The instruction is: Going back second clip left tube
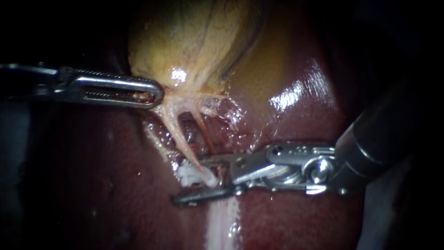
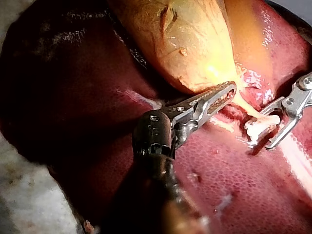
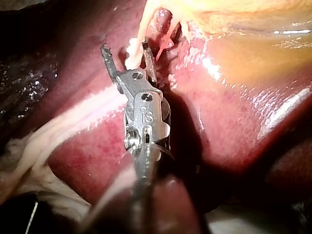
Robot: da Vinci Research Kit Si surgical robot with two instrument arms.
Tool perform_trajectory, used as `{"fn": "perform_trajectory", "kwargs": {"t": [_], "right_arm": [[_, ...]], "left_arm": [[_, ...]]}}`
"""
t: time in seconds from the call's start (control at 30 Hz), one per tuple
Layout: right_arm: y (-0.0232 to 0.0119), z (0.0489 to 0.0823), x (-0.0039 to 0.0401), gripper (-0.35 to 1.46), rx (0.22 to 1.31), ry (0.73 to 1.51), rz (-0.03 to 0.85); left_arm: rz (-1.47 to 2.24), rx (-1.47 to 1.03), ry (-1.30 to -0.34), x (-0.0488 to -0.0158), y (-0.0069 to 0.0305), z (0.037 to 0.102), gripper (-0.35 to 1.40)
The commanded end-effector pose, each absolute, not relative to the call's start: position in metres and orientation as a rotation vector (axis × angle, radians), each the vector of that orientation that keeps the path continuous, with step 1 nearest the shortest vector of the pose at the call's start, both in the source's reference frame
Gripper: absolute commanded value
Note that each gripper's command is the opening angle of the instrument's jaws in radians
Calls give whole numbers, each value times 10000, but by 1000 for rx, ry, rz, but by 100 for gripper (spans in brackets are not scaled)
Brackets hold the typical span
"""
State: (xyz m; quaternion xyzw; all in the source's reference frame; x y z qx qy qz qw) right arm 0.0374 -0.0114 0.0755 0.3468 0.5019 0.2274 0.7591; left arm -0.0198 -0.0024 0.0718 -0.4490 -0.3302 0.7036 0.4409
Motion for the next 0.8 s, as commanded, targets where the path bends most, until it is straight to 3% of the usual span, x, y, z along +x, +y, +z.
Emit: {"fn": "perform_trajectory", "kwargs": {"t": [0.03, 0.4, 0.8], "right_arm": [[-114, 754, 375, 49, 784, 1079, 540], [-101, 761, 386, 49, 763, 1089, 593], [-89, 758, 381, 49, 709, 1107, 559]], "left_arm": [[1747, -1115, -819, -198, -24, 718, -35], [1746, -1114, -819, -199, -24, 718, -35], [1747, -1115, -818, -199, -24, 718, -35]]}}
